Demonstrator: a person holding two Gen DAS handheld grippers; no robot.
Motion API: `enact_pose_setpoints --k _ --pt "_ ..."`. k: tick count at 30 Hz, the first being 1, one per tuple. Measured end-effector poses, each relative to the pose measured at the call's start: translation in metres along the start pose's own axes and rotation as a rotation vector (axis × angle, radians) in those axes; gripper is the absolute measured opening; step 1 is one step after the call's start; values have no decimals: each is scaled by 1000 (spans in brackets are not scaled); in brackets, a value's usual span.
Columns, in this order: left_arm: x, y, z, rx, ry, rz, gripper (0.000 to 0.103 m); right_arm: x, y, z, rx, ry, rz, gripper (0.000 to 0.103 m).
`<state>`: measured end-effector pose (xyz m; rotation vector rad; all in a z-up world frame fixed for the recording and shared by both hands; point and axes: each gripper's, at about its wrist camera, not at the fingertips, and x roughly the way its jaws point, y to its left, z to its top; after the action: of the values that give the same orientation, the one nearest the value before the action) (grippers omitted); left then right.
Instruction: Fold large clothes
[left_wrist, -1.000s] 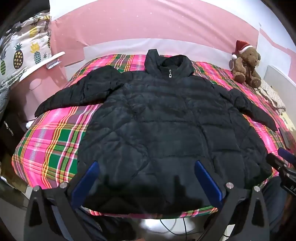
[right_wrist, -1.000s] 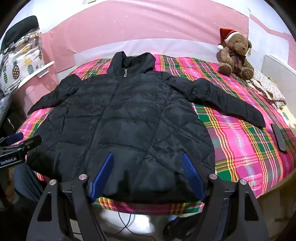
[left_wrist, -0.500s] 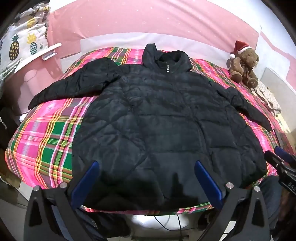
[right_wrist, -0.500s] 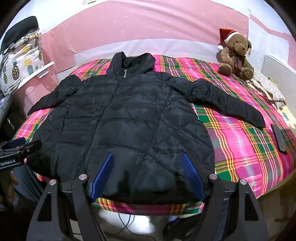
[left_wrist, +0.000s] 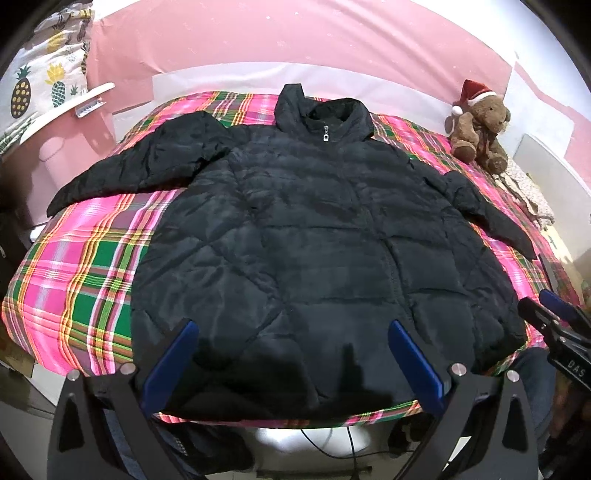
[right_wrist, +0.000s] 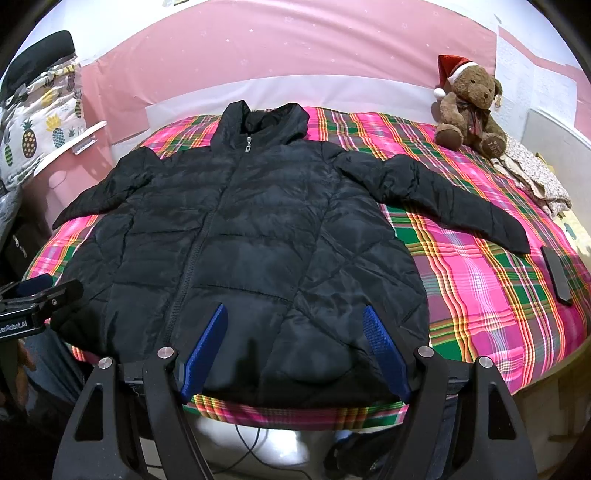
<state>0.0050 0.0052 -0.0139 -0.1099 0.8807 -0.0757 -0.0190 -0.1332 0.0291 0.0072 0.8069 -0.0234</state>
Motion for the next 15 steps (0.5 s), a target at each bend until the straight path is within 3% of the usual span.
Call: enact_pose_setpoints --k 15 --pt "2 -6 -5 32 11 -22 102 0 1 0 1 2 0 75"
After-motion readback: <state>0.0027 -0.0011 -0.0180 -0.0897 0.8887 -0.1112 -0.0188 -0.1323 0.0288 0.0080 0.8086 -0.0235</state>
